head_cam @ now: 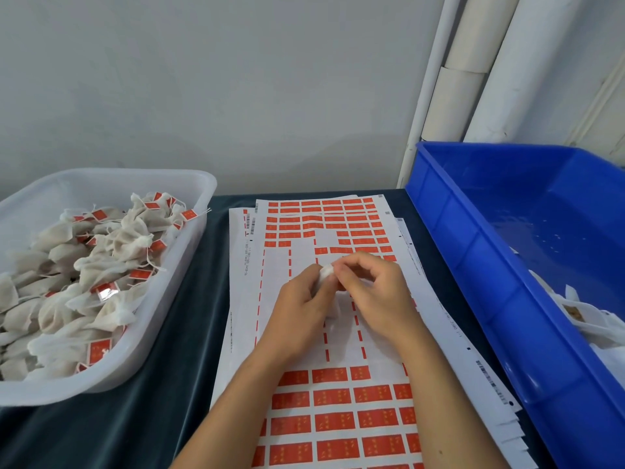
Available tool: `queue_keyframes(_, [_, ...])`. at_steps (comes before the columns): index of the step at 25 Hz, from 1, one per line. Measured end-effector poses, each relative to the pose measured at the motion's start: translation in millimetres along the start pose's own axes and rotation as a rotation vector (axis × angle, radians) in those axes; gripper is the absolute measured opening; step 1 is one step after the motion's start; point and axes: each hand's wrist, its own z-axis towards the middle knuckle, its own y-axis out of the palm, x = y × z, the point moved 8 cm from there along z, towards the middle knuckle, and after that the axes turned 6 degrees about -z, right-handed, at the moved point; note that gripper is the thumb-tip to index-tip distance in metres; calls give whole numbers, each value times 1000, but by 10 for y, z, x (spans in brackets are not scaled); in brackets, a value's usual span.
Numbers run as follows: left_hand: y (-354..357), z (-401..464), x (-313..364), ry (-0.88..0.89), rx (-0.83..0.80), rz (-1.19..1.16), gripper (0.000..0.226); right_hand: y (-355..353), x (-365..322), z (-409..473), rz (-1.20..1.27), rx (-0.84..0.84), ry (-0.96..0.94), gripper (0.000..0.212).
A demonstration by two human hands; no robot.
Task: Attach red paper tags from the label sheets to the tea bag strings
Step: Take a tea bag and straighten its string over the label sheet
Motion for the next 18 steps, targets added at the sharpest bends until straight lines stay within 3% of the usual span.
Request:
queue_keyframes(10, [66,6,41,26,-71,7,46,-156,-56,-31,-260,263,-55,17])
queue_keyframes(14, [42,-12,21,-36,-74,-55,44,-193,-41,-43,-141,294,-2,11])
queue_keyframes(16, [5,-22,21,-75,-91,-106,55,-203,-78,-42,-52,289,-10,12])
queue_keyframes(18, [-19,-16,11,-130,-91,-259,56,-224,-125,-44,1,303,-34,16])
